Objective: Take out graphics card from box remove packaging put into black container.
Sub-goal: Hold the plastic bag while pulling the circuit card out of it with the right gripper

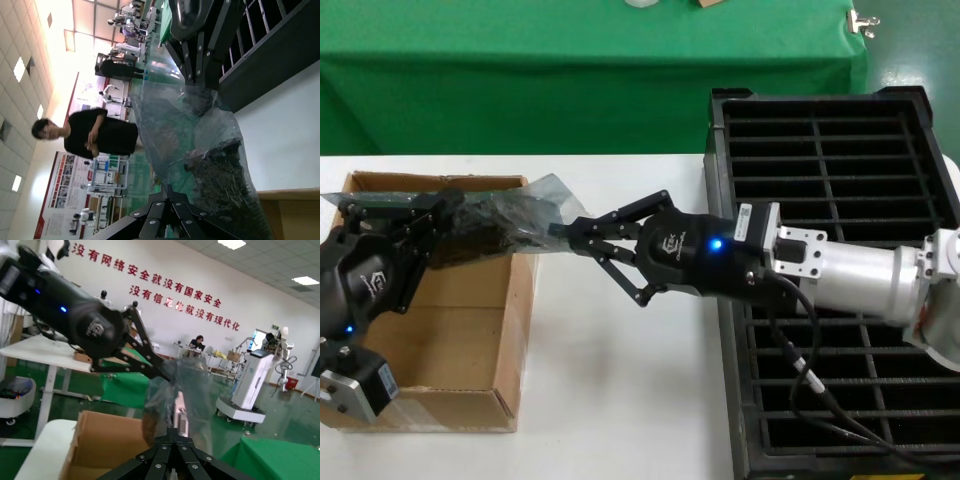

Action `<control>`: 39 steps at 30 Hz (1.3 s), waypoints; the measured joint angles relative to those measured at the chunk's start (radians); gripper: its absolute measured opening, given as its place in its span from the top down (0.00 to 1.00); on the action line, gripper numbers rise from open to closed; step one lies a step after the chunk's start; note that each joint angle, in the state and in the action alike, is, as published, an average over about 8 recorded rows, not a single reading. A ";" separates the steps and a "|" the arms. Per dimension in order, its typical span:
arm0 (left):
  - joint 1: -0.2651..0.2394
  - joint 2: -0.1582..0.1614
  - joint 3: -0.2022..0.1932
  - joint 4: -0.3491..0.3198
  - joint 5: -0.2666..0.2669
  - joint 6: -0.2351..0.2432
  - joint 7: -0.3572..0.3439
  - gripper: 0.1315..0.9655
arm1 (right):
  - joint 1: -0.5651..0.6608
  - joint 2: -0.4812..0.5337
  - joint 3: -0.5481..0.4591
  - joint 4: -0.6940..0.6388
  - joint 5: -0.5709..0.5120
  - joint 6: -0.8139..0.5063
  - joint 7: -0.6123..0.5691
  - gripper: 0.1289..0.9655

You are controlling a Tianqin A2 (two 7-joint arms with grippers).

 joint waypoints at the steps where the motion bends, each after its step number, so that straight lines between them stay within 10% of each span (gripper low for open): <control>1: 0.000 0.000 0.000 0.000 0.000 0.000 0.000 0.99 | 0.009 -0.005 0.000 -0.017 -0.002 0.000 -0.006 1.00; 39: 0.000 0.000 0.000 0.000 0.000 0.000 0.000 0.99 | 0.160 -0.104 -0.013 -0.276 -0.066 -0.050 -0.053 0.99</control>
